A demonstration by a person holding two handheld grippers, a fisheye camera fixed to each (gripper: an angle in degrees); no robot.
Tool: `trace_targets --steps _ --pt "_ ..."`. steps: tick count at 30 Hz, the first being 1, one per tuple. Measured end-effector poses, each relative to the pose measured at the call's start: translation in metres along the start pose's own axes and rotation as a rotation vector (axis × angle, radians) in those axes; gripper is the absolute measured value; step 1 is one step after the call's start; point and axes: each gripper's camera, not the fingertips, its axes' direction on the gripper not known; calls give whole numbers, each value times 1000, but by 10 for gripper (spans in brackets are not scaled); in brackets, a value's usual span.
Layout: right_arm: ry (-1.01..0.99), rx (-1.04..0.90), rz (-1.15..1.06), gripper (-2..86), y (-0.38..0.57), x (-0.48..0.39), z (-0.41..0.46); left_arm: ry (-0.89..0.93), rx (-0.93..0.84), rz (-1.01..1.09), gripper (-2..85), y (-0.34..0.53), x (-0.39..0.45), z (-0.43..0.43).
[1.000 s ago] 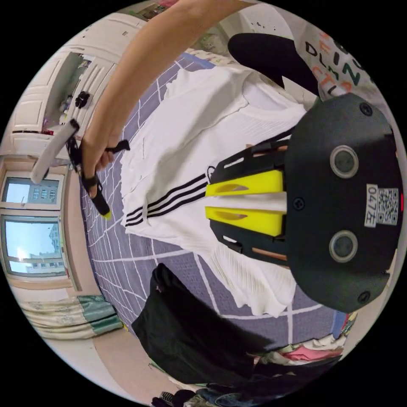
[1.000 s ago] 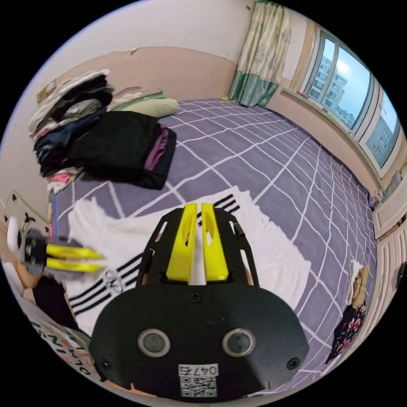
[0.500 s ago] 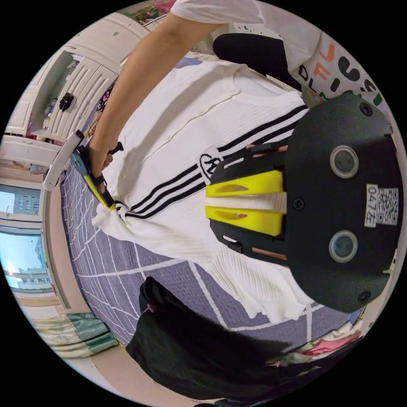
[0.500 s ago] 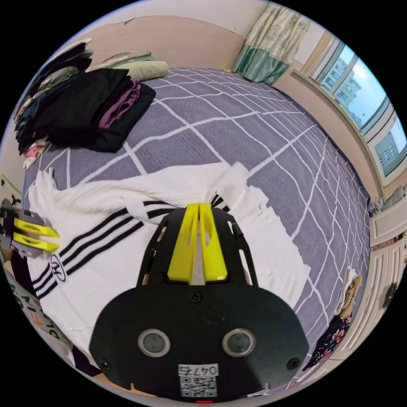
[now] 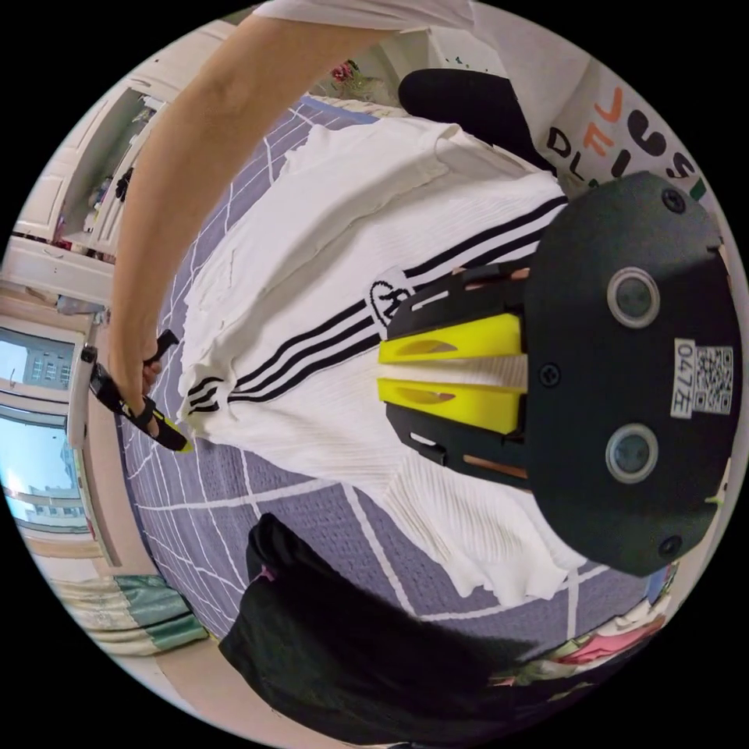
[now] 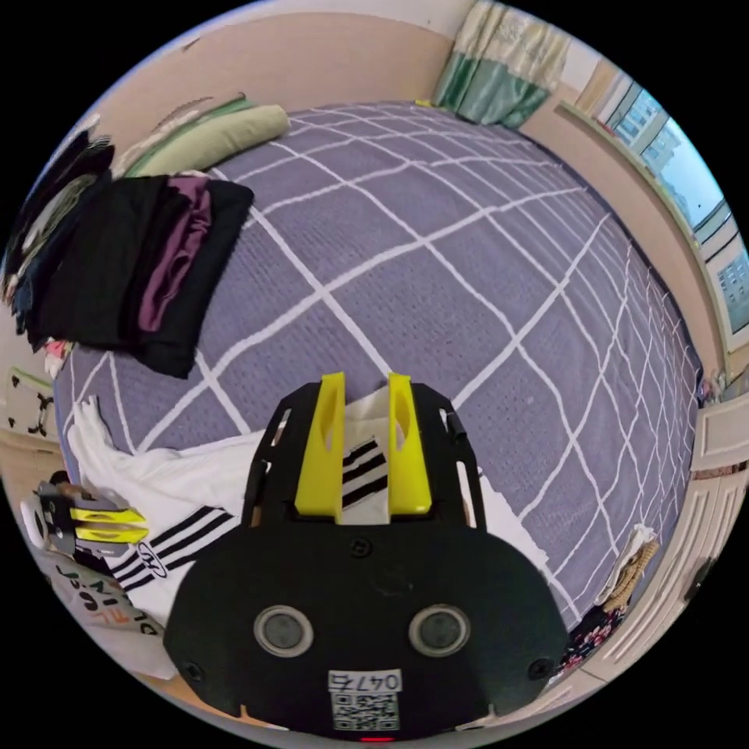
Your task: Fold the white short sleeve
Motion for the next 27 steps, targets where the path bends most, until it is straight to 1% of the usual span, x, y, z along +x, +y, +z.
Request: trace_targets --steps 3,4,8,10,12,16,19,21,23,24,25,27 --pt "5 -154 10 39 -10 13 28 23 1 -11 33 -1 -5 2" --pt "-18 -145 26 29 -8 18 29 32 2 -15 33 -1 -7 2" --pt "-105 -78 14 5 -4 26 15 37 6 -18 31 -2 -10 4" --pt "-159 33 13 6 -15 27 -7 30 6 -14 30 -2 -9 4" --pt "-191 94 1 11 -33 23 -22 25 5 -11 30 -3 -9 5" --pt "-177 225 -98 39 -69 2 -25 48 3 -23 26 -4 -15 7" --pt "-130 214 -64 23 -77 2 -15 94 5 -50 22 -4 -24 8" --pt "-58 237 -95 19 -68 -2 -20 119 7 -69 20 -4 -29 8" --pt "-5 152 -161 26 -61 -6 -17 131 9 -82 18 -4 -31 8" --pt "11 73 -184 35 -57 -5 -11 129 9 -80 18 -4 -31 8" --pt "12 11 -200 44 -52 -3 -4 121 9 -77 18 -4 -30 7" --pt "-9 -40 -201 54 -46 2 7 102 9 -67 17 -4 -28 7"
